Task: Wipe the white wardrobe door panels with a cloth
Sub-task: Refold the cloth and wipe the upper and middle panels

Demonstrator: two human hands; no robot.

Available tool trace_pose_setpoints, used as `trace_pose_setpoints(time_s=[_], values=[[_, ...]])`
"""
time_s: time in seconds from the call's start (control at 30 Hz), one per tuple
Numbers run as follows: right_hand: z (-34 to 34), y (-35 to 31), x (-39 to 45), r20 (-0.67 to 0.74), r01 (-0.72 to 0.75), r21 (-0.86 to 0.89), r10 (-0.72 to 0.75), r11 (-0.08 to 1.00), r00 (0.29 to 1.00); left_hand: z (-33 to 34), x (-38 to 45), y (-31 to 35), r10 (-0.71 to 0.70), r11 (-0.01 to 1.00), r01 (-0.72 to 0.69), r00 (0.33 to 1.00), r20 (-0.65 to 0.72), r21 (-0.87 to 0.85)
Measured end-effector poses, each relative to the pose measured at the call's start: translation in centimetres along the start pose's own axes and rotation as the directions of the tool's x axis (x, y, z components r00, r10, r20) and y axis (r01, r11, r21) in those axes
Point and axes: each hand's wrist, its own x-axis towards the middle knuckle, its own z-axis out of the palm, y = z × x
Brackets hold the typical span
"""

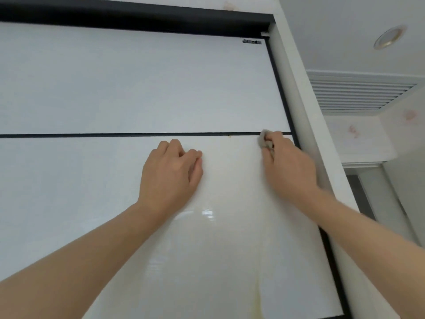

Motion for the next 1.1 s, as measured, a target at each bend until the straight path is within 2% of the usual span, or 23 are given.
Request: trace_pose_setpoints(time_s=[0.03, 0.07, 0.1, 0.17, 0.2, 0.23, 0.27, 0.3, 0.33, 0.4, 0.43, 0.47, 0.53, 0.57, 0.6, 0.67, 0.73, 0.77, 0.8, 0.87, 0.93, 1.07, 1.1], values=[[0.3, -0.7, -1.8, 0.030, 0.035, -0.004, -0.035, 0.999, 0.999, 0.5, -0.2, 0.1, -0.012, 1.000, 0.012, 1.000, -0.010, -0.012], [0.6, -1.8, -4.7, 0.068, 0.178, 0.012, -0.179, 0.984, 0.982, 0.8, -0.5, 0.2, -0.007, 0.999, 0.007, 1.000, -0.009, -0.033], [0.4, -3.2, -7.9, 0.129, 0.363, 0.082, -0.371, 0.928, 0.920, 1.0, -0.6, 0.1, 0.012, 0.999, -0.012, 1.000, -0.006, -0.053], [-0.1, -4.5, -12.3, 0.302, 0.619, 0.224, -0.657, 0.753, 0.691, 1.0, -0.7, -0.1, 0.032, 0.997, -0.031, 0.999, 0.014, -0.073], [0.0, -4.1, -12.1, 0.312, 0.709, 0.223, -0.739, 0.668, 0.598, 1.0, -0.6, -0.1, 0.023, 0.997, -0.021, 1.000, 0.019, -0.080], [0.2, -3.8, -10.4, 0.295, 0.733, 0.198, -0.753, 0.651, 0.589, 0.9, -0.6, 0.0, 0.008, 0.996, -0.006, 1.000, 0.022, -0.087], [0.3, -3.8, -7.7, 0.267, 0.697, 0.138, -0.705, 0.703, 0.658, 0.9, -0.5, 0.1, -0.008, 0.995, 0.010, 1.000, 0.020, -0.095], [0.6, -3.9, -4.4, 0.198, 0.613, 0.061, -0.611, 0.788, 0.766, 0.8, -0.6, 0.2, -0.023, 0.994, 0.025, 1.000, 0.016, -0.104], [1.1, -3.7, -0.8, 0.134, 0.457, -0.008, -0.452, 0.889, 0.882, 0.8, -0.6, 0.2, -0.033, 0.993, 0.034, 0.999, 0.012, -0.109], [1.5, -3.5, 4.2, 0.063, 0.160, 0.034, -0.162, 0.987, 0.985, 0.7, -0.7, 0.2, -0.040, 0.993, 0.041, 0.999, 0.013, -0.113], [1.9, -4.4, 4.9, 0.034, 0.116, 0.072, -0.119, 0.991, 0.992, 0.7, -0.7, 0.2, -0.044, 0.993, 0.046, 0.999, 0.016, -0.111], [2.3, -5.5, 4.3, 0.008, 0.168, 0.094, -0.170, 0.981, 0.985, 0.7, -0.6, 0.1, -0.048, 0.993, 0.050, 0.999, 0.019, -0.108], [2.8, -7.6, 1.0, 0.041, 0.438, 0.122, -0.445, 0.891, 0.894, 0.7, -0.6, -0.1, -0.050, 0.993, 0.052, 0.999, 0.019, -0.106], [3.0, -7.5, 0.2, 0.062, 0.517, 0.115, -0.525, 0.848, 0.849, 0.7, -0.6, -0.1, -0.051, 0.993, 0.052, 0.999, 0.013, -0.102], [2.6, -6.8, 0.7, 0.092, 0.519, 0.102, -0.527, 0.849, 0.845, 0.6, -0.7, -0.2, -0.058, 0.994, 0.058, 0.998, 0.005, -0.096], [1.7, -4.4, 3.6, 0.072, 0.279, 0.030, -0.281, 0.960, 0.957, 0.7, -0.6, -0.1, -0.070, 0.994, 0.069, 0.998, -0.002, -0.089], [1.2, -2.5, 5.3, -0.004, -0.003, 0.032, 0.003, 0.999, 1.000, 0.7, -0.5, 0.1, -0.066, 0.994, 0.066, 0.998, 0.007, -0.086], [1.4, -3.2, 5.1, -0.026, -0.027, 0.014, 0.027, 1.000, 0.999, 0.8, -0.5, 0.2, -0.054, 0.995, 0.055, 0.998, 0.011, -0.086], [1.7, -4.6, 4.2, -0.024, 0.032, 0.031, -0.031, 0.999, 0.999, 0.9, -0.4, 0.3, -0.040, 0.995, 0.041, 0.999, 0.014, -0.087], [2.8, -7.7, 1.9, 0.045, 0.287, 0.107, -0.293, 0.952, 0.955, 0.9, -0.5, 0.0, -0.027, 0.995, 0.029, 0.999, 0.026, -0.094], [2.8, -7.7, 1.9, 0.101, 0.392, 0.103, -0.402, 0.914, 0.910, 0.8, -0.6, -0.3, -0.040, 0.994, 0.043, 0.999, 0.030, -0.100], [1.0, -2.5, 5.0, 0.023, 0.025, 0.000, -0.025, 1.000, 0.999, 0.9, -0.4, 0.1, -0.034, 0.996, 0.038, 0.998, 0.056, -0.078], [1.1, -2.2, 5.0, 0.021, 0.009, -0.006, -0.008, 1.000, 1.000, 0.9, -0.5, 0.1, -0.033, 0.996, 0.038, 0.998, 0.058, -0.078]])
